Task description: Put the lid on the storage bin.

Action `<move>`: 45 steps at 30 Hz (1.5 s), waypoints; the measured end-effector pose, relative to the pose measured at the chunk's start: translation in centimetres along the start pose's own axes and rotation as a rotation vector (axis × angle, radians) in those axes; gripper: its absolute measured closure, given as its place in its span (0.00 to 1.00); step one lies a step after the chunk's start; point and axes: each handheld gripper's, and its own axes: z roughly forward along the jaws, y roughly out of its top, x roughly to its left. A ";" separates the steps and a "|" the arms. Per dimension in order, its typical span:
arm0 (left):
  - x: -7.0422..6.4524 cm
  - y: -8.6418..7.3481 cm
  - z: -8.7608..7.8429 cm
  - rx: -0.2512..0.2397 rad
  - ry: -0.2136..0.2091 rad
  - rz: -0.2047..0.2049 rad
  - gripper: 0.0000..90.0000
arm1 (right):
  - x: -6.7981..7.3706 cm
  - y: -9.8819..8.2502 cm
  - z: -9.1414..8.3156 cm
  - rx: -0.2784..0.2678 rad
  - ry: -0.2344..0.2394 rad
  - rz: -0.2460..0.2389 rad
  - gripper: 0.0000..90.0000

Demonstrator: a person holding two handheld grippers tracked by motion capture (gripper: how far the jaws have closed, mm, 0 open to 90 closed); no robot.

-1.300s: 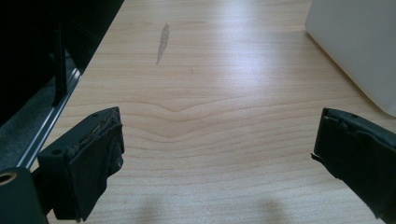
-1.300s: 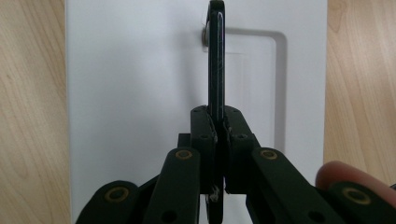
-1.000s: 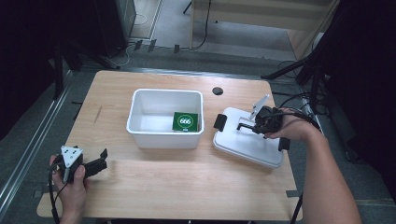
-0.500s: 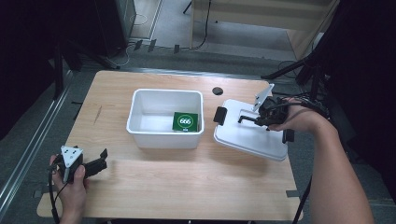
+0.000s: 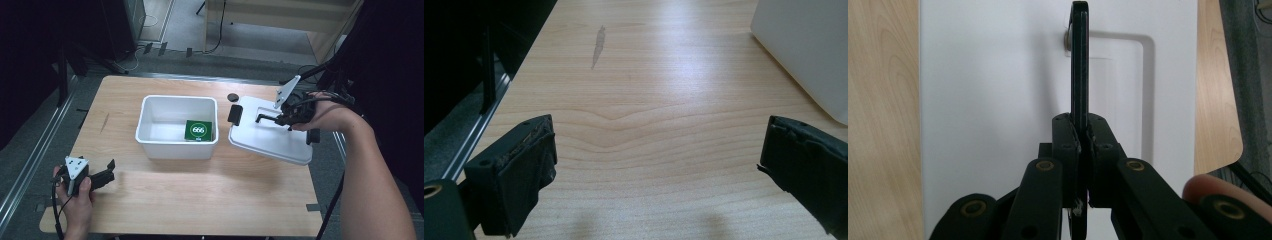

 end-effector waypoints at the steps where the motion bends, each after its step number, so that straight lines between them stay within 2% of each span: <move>1: 0.0 0.0 0.0 0.000 0.001 0.000 0.03 | 0.0 0.2 -0.1 -0.002 0.000 0.000 0.95; 10: 0.0 0.0 0.0 0.003 -0.002 0.000 0.03 | -0.2 2.6 -0.7 -0.013 0.005 -0.032 0.95; 24: 0.1 0.0 0.0 0.005 -0.004 -0.005 0.03 | 0.0 8.0 -0.8 -0.045 0.016 -0.100 0.95; 45: 0.1 0.0 0.0 0.007 -0.009 -0.012 0.03 | 0.8 15.1 0.6 -0.071 0.046 -0.191 0.95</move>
